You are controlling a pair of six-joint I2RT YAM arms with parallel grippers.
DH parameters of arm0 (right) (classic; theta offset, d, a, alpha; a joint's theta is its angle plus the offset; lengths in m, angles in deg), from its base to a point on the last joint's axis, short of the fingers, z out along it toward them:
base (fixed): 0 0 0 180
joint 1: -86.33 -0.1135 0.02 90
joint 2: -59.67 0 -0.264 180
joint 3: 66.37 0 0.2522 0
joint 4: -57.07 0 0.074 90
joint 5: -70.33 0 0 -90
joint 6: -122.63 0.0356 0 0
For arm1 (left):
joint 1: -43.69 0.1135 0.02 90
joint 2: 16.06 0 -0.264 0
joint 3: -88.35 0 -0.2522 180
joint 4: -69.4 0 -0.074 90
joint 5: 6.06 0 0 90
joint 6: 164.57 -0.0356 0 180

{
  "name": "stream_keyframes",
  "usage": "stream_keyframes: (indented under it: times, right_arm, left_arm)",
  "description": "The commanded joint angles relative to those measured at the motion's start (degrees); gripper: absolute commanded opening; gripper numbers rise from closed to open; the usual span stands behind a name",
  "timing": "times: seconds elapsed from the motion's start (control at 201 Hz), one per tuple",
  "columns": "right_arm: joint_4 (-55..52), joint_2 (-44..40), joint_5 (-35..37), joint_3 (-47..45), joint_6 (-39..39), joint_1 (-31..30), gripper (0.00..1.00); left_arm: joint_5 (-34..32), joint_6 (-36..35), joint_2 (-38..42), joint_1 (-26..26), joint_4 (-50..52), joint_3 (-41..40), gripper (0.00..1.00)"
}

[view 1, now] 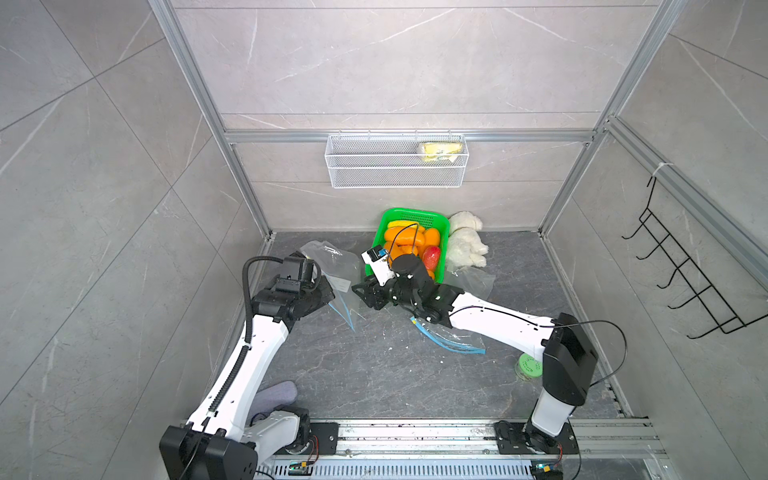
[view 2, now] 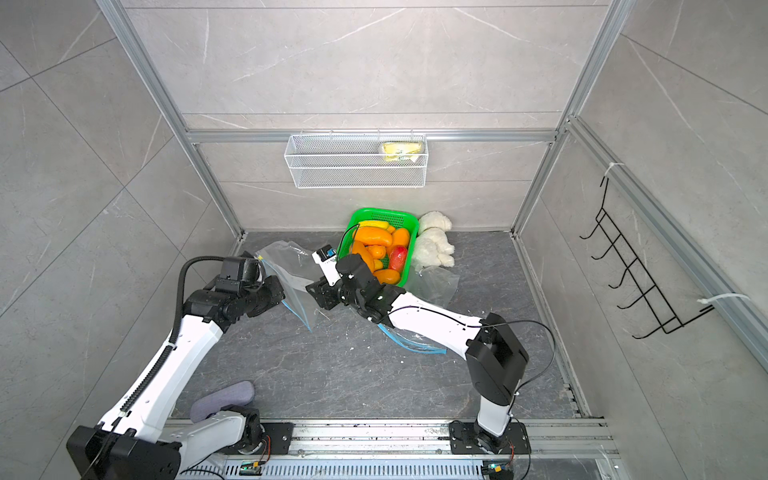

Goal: Place the mango in a zip-top bag and seal the zipper
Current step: Pick up the zipper food storage bag at the center of the board, then pick up the mango from the basket.

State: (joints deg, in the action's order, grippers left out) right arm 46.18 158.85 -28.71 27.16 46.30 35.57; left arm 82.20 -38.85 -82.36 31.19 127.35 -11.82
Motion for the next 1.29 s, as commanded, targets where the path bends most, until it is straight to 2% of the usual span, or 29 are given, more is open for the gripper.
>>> stream_keyframes:
  times: [0.0, 0.075, 0.209, 0.259, 0.373, 0.518, 0.652, 0.856, 1.06, 1.18, 1.289]
  right_arm:
    - [1.26, -6.65, -0.47, -4.02, -1.44, 3.03, 0.62]
    - [-2.69, -5.38, 1.19, -2.50, -2.64, 5.93, 0.68]
    - [-20.66, 6.01, 9.95, 12.28, -7.57, 7.97, 0.73]
    - [-24.16, 9.82, 11.00, 16.85, -8.31, 8.72, 0.77]
    - [-29.40, 16.25, 13.48, 25.48, -9.31, 10.32, 0.78]
    - [-35.40, 23.99, 13.90, 34.12, -10.03, 11.89, 0.78]
    - [-38.65, 29.70, 12.39, 39.57, -10.98, 12.85, 0.78]
    - [-44.54, 37.37, 15.04, 50.01, -11.46, 13.98, 0.78]
    - [-52.43, 43.97, 18.12, 59.89, -13.31, 14.02, 0.74]
    - [-54.32, 45.18, 21.52, 61.67, -13.41, 13.94, 0.73]
    - [-54.44, 44.89, 20.26, 62.13, -13.70, 14.08, 0.69]
  left_arm:
    - [-3.08, -3.10, -1.74, -0.16, 5.86, 5.32, 0.00]
    - [-3.02, -3.30, -3.50, -0.33, 5.91, 7.36, 0.00]
    - [-3.22, -4.43, -8.80, -1.93, 7.20, 12.85, 0.00]
    - [-5.07, -5.16, -11.94, -3.43, 9.38, 16.76, 0.00]
    - [-9.71, -6.41, -20.20, -8.01, 14.24, 26.05, 0.00]
    - [-4.52, -7.52, -29.39, -9.24, 14.13, 31.14, 0.00]
    - [1.84, -8.21, -34.29, -9.23, 10.06, 32.63, 0.00]
    - [10.09, -9.01, -33.04, -9.03, -0.96, 29.67, 0.00]
    - [13.37, -9.23, -29.29, -7.78, -4.47, 25.68, 0.00]
    - [14.59, -9.22, -26.09, -6.63, -5.65, 22.75, 0.00]
    - [15.05, -8.90, -23.19, -6.01, -6.90, 20.78, 0.00]
